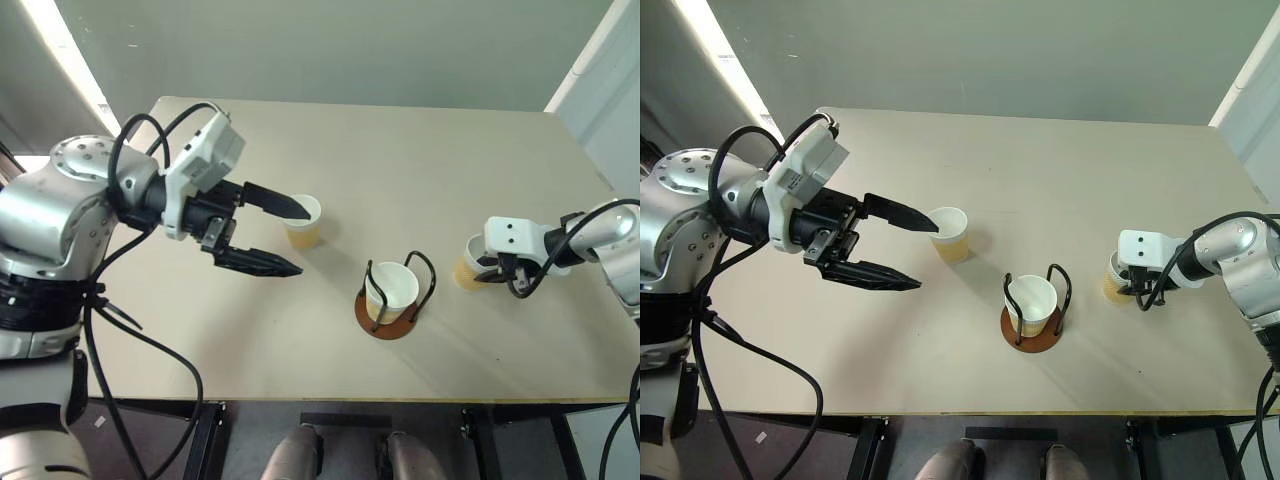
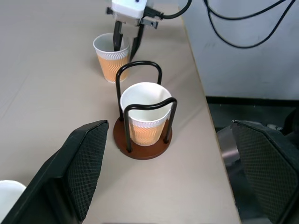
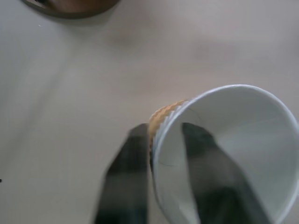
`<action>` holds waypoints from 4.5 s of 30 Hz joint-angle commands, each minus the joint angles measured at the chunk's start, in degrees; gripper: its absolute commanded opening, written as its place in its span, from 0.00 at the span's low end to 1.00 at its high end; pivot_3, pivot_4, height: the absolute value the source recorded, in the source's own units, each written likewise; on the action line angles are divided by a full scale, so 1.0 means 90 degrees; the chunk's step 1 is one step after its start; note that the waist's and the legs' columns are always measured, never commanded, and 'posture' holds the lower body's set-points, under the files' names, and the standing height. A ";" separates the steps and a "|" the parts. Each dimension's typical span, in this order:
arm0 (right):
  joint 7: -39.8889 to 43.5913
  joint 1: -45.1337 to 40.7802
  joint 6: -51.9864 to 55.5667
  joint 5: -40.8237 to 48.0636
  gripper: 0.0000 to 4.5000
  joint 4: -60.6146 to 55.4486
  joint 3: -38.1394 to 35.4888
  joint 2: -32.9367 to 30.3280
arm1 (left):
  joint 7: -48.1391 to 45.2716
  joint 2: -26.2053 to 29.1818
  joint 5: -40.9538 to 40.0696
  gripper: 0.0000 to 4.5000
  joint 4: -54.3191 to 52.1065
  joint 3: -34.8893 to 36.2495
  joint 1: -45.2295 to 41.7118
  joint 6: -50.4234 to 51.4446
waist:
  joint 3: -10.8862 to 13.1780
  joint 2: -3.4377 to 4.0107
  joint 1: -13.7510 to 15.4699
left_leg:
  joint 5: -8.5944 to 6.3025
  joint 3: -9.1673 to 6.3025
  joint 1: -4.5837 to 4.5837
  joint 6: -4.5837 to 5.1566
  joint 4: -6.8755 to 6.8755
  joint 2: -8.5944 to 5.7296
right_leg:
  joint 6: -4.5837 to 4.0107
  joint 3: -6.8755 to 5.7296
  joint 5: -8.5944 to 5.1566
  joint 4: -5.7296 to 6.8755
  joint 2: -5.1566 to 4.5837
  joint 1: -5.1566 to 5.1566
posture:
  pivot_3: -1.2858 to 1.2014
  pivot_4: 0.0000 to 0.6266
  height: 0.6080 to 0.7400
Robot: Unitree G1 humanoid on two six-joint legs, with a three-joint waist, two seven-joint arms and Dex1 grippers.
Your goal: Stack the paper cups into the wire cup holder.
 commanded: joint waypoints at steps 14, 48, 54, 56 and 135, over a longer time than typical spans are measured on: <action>0.1591 -0.2510 0.1359 0.1584 0.00 -0.2301 -0.0533 -0.0422 | -0.0381 0.0061 -0.0439 1.00 -0.0091 0.0757 0.0579 -0.0288 | 0.0006 0.0009 -0.0029 | 0.0000 -0.0001 0.0007 -0.0007 -0.0006 -0.0002 | -0.0014 0.0001 -0.0008 -0.0009 0.0000 -0.0001 | 0.52 0.24 1.00; 0.1590 -0.2533 0.1261 0.1107 0.00 -0.3143 0.1108 0.0605 | -0.0517 -0.0100 -0.0351 1.00 -0.0072 0.0566 0.0534 -0.0385 | 0.0005 0.0008 -0.0062 | 0.0001 -0.0012 0.0005 -0.0008 -0.0011 0.0000 | -0.0023 -0.0003 -0.0013 -0.0011 0.0001 -0.0003 | 0.52 0.24 1.00; 0.1576 -0.2557 0.1313 0.1064 0.20 -0.3106 0.1061 0.0710 | -0.0495 -0.0044 -0.0385 1.00 -0.0161 0.0610 0.0602 -0.0330 | 0.0006 0.0008 -0.0068 | 0.0001 -0.0011 0.0005 -0.0009 -0.0012 0.0000 | -0.0023 -0.0003 -0.0013 -0.0012 0.0001 -0.0003 | 0.52 0.24 1.00; 0.1560 -0.2579 0.1344 0.1033 0.35 -0.3075 0.1036 0.0732 | -0.0499 -0.0028 -0.0379 1.00 -0.0160 0.0610 0.0612 -0.0326 | 0.0006 0.0008 -0.0069 | 0.0001 -0.0011 0.0005 -0.0009 -0.0012 0.0000 | -0.0023 -0.0003 -0.0013 -0.0012 0.0001 -0.0003 | 0.52 0.24 1.00; 0.0043 0.0812 0.2320 0.5060 0.90 -0.2688 -0.3731 -0.0739 | -0.0803 -0.1744 0.1976 0.00 0.2700 -0.2802 -0.3548 -0.4229 | 0.0005 0.0005 0.0059 | 0.0011 -0.0001 -0.0040 -0.0020 -0.0045 -0.0003 | -0.0014 0.0000 -0.0008 0.0008 -0.0005 -0.0047 | 0.52 0.24 1.00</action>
